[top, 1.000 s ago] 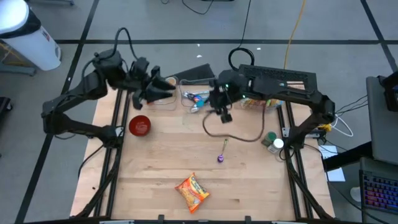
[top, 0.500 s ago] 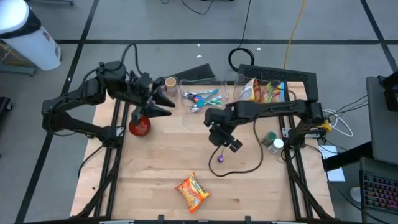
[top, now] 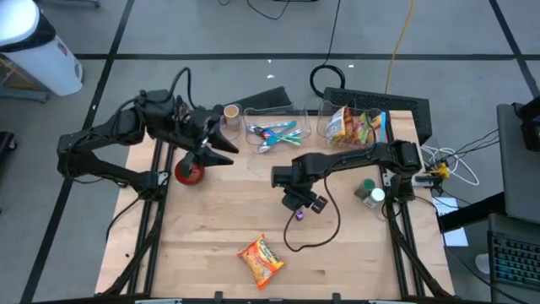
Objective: Pick & Place Food Item
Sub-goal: Put the blue spoon into the middle transparent bin
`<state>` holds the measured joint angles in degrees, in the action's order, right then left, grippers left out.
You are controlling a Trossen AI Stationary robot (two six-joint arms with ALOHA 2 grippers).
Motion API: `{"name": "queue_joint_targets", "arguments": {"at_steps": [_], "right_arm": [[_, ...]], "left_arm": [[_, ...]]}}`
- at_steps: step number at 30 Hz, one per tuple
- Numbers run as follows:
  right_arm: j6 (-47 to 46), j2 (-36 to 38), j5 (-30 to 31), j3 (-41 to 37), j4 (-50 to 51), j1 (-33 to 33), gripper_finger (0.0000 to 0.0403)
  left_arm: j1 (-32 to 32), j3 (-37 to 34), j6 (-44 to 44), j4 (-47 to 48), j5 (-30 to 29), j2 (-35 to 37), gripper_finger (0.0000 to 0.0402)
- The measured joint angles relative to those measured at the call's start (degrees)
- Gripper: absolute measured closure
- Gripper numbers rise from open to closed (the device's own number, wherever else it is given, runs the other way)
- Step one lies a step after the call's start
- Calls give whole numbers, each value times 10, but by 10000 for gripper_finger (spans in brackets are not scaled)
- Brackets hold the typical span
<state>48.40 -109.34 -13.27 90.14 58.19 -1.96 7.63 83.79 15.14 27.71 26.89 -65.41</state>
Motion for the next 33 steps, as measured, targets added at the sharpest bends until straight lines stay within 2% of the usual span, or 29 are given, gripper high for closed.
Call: {"name": "queue_joint_targets", "arguments": {"at_steps": [9, 15, 22, 33], "right_arm": [[-12, 2, 35, -89, -31, -23, 257], [-44, 1, 101, -115, -106, -31, 257], [-39, 1, 102, -119, -136, -30, 257], [-28, 3, 101, -175, -152, -30, 257]], "left_arm": [[-6, 0, 0, 10, -5, -1, 220], [-6, 0, 0, 10, -22, -1, 220], [-6, 0, 4, 11, -29, -6, 220], [-6, 0, 4, 13, -29, -10, 220]]}}
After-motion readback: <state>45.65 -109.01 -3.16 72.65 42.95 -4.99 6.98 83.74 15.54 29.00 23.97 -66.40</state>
